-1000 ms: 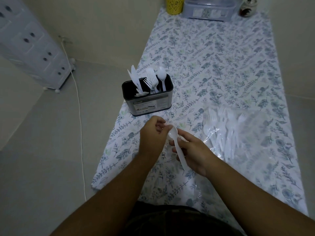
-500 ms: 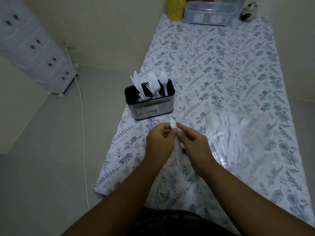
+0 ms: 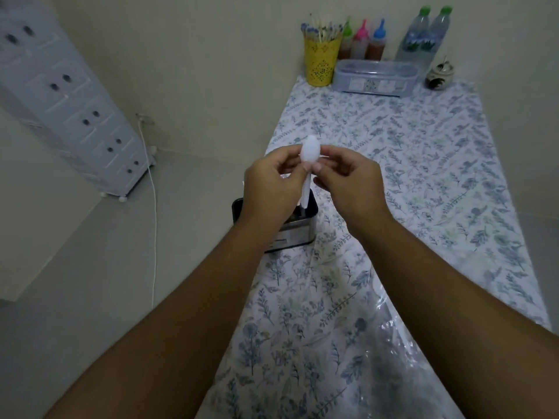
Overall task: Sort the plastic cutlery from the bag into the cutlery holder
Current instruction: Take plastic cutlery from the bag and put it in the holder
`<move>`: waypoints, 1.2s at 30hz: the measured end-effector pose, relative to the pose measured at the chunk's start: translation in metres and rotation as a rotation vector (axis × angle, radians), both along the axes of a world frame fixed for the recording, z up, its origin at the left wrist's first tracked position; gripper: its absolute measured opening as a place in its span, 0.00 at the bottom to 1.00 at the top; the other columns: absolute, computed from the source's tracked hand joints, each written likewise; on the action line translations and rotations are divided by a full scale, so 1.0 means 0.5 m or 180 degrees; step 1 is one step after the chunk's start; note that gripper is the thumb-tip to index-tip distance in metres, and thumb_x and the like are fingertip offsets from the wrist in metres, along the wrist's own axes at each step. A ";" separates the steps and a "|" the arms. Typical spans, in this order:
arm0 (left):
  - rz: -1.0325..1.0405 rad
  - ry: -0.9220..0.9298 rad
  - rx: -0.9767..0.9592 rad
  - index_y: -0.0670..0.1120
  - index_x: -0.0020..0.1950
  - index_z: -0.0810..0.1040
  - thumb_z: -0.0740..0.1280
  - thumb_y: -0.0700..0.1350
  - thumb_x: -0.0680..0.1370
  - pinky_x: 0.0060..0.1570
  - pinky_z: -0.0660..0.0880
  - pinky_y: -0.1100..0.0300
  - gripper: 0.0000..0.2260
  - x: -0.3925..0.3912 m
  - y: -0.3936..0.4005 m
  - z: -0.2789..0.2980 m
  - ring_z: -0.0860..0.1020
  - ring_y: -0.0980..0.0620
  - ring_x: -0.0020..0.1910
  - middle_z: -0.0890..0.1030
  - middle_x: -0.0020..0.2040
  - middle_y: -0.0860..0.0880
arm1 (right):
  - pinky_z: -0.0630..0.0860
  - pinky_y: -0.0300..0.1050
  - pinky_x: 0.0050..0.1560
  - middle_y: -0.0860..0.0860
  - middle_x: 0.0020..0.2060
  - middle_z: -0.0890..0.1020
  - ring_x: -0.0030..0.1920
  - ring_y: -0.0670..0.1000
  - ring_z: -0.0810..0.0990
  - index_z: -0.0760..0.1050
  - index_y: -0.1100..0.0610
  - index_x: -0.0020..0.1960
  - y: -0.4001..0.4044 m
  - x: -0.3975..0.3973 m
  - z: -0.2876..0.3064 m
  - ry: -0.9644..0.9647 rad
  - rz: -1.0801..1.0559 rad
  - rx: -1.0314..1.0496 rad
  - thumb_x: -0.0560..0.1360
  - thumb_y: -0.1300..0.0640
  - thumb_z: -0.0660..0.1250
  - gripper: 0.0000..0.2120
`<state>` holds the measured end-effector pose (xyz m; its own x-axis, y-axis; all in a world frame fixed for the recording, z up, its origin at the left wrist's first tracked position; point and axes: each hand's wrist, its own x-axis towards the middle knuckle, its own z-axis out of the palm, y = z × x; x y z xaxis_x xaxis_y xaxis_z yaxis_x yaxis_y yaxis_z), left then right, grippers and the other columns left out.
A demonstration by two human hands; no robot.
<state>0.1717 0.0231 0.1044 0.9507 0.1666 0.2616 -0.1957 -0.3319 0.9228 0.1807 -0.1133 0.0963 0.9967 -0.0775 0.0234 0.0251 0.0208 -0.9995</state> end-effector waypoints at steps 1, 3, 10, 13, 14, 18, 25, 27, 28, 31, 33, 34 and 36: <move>0.0070 -0.0024 0.0030 0.45 0.59 0.83 0.73 0.41 0.77 0.49 0.79 0.66 0.11 0.011 0.001 -0.002 0.84 0.59 0.47 0.86 0.49 0.52 | 0.84 0.52 0.56 0.54 0.48 0.87 0.51 0.52 0.87 0.82 0.58 0.61 0.005 0.015 0.001 -0.0052 -0.0016 -0.0053 0.76 0.65 0.73 0.14; 0.0165 0.0040 0.0031 0.45 0.60 0.83 0.72 0.42 0.77 0.49 0.80 0.64 0.11 0.026 0.002 -0.016 0.84 0.58 0.46 0.86 0.48 0.53 | 0.83 0.53 0.57 0.54 0.49 0.87 0.52 0.51 0.86 0.83 0.58 0.61 0.013 0.036 -0.007 -0.0102 -0.0035 -0.0116 0.76 0.65 0.73 0.14; 0.0131 0.0661 0.0814 0.45 0.53 0.85 0.65 0.45 0.81 0.42 0.75 0.59 0.09 0.037 -0.002 -0.087 0.81 0.51 0.43 0.85 0.42 0.50 | 0.83 0.53 0.57 0.51 0.45 0.88 0.48 0.49 0.87 0.84 0.56 0.59 0.014 0.036 -0.099 0.0252 -0.0089 -0.0652 0.75 0.61 0.74 0.13; 0.0176 0.0978 0.1311 0.43 0.49 0.82 0.63 0.43 0.82 0.47 0.70 0.59 0.09 0.047 -0.007 -0.091 0.79 0.48 0.48 0.83 0.46 0.46 | 0.80 0.46 0.60 0.51 0.47 0.87 0.48 0.48 0.84 0.83 0.57 0.62 0.006 0.031 -0.118 0.0471 -0.0141 -0.1239 0.76 0.56 0.74 0.14; 0.0204 0.0928 0.1418 0.41 0.52 0.82 0.62 0.42 0.82 0.50 0.70 0.58 0.10 0.047 -0.011 -0.086 0.79 0.45 0.52 0.83 0.49 0.43 | 0.80 0.47 0.60 0.52 0.47 0.87 0.49 0.49 0.84 0.83 0.57 0.62 0.001 0.030 -0.120 0.0511 -0.0164 -0.1330 0.77 0.56 0.74 0.15; 0.0193 0.0300 0.1485 0.41 0.63 0.81 0.63 0.40 0.82 0.62 0.71 0.59 0.12 0.013 -0.025 -0.067 0.79 0.47 0.60 0.83 0.60 0.43 | 0.81 0.46 0.55 0.49 0.44 0.86 0.46 0.48 0.85 0.84 0.55 0.58 -0.029 0.004 -0.113 0.0585 -0.0252 -0.1420 0.77 0.55 0.72 0.11; -0.1321 0.0747 0.1713 0.45 0.65 0.80 0.63 0.43 0.82 0.59 0.71 0.62 0.13 -0.191 -0.148 -0.211 0.79 0.49 0.58 0.82 0.59 0.46 | 0.74 0.35 0.46 0.47 0.49 0.87 0.44 0.44 0.81 0.86 0.50 0.55 -0.182 -0.205 -0.198 0.1092 0.0155 -0.2326 0.78 0.55 0.70 0.08; -0.1924 0.1141 0.1845 0.45 0.73 0.73 0.62 0.45 0.82 0.72 0.65 0.55 0.18 -0.268 -0.186 -0.281 0.72 0.48 0.69 0.75 0.70 0.45 | 0.78 0.40 0.50 0.44 0.50 0.87 0.46 0.45 0.82 0.86 0.47 0.54 -0.233 -0.294 -0.234 0.1297 0.0170 -0.2570 0.78 0.53 0.69 0.09; -0.2278 0.1215 0.1926 0.46 0.76 0.68 0.63 0.46 0.82 0.75 0.61 0.52 0.22 -0.305 -0.201 -0.313 0.66 0.48 0.74 0.70 0.75 0.45 | 0.79 0.45 0.52 0.44 0.50 0.87 0.49 0.47 0.82 0.86 0.45 0.53 -0.258 -0.343 -0.252 0.1316 0.0142 -0.2775 0.77 0.52 0.69 0.09; -0.3138 0.1005 0.2576 0.50 0.81 0.57 0.61 0.53 0.80 0.78 0.51 0.49 0.30 -0.374 -0.215 -0.398 0.49 0.47 0.81 0.53 0.82 0.46 | 0.79 0.52 0.53 0.46 0.51 0.84 0.54 0.53 0.80 0.85 0.44 0.53 -0.315 -0.488 -0.302 0.1262 0.0113 -0.3512 0.73 0.53 0.70 0.12; -0.3324 0.0598 0.3012 0.51 0.81 0.54 0.58 0.57 0.80 0.78 0.49 0.45 0.31 -0.381 -0.204 -0.432 0.43 0.45 0.81 0.47 0.82 0.46 | 0.79 0.52 0.52 0.49 0.54 0.83 0.55 0.57 0.80 0.84 0.45 0.56 -0.341 -0.564 -0.334 0.1149 0.0189 -0.3729 0.69 0.53 0.71 0.16; -0.3361 0.0448 0.3211 0.53 0.81 0.52 0.57 0.58 0.81 0.78 0.48 0.44 0.31 -0.374 -0.195 -0.442 0.42 0.46 0.81 0.45 0.82 0.47 | 0.80 0.53 0.53 0.52 0.56 0.83 0.55 0.58 0.81 0.84 0.46 0.58 -0.348 -0.589 -0.346 0.1079 0.0260 -0.3787 0.67 0.53 0.73 0.19; -0.3462 0.0264 0.3542 0.56 0.81 0.48 0.54 0.58 0.82 0.78 0.42 0.44 0.29 -0.345 -0.180 -0.447 0.39 0.47 0.80 0.41 0.82 0.48 | 0.79 0.54 0.56 0.56 0.61 0.82 0.58 0.60 0.82 0.83 0.48 0.62 -0.353 -0.618 -0.363 0.0862 0.0453 -0.3875 0.66 0.52 0.75 0.23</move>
<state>-0.0010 -0.0669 -0.1189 0.4984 -0.8216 -0.2765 -0.7502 -0.5686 0.3373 -0.1281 -0.2898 -0.0851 0.9785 -0.0408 -0.2024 -0.1102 -0.9321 -0.3450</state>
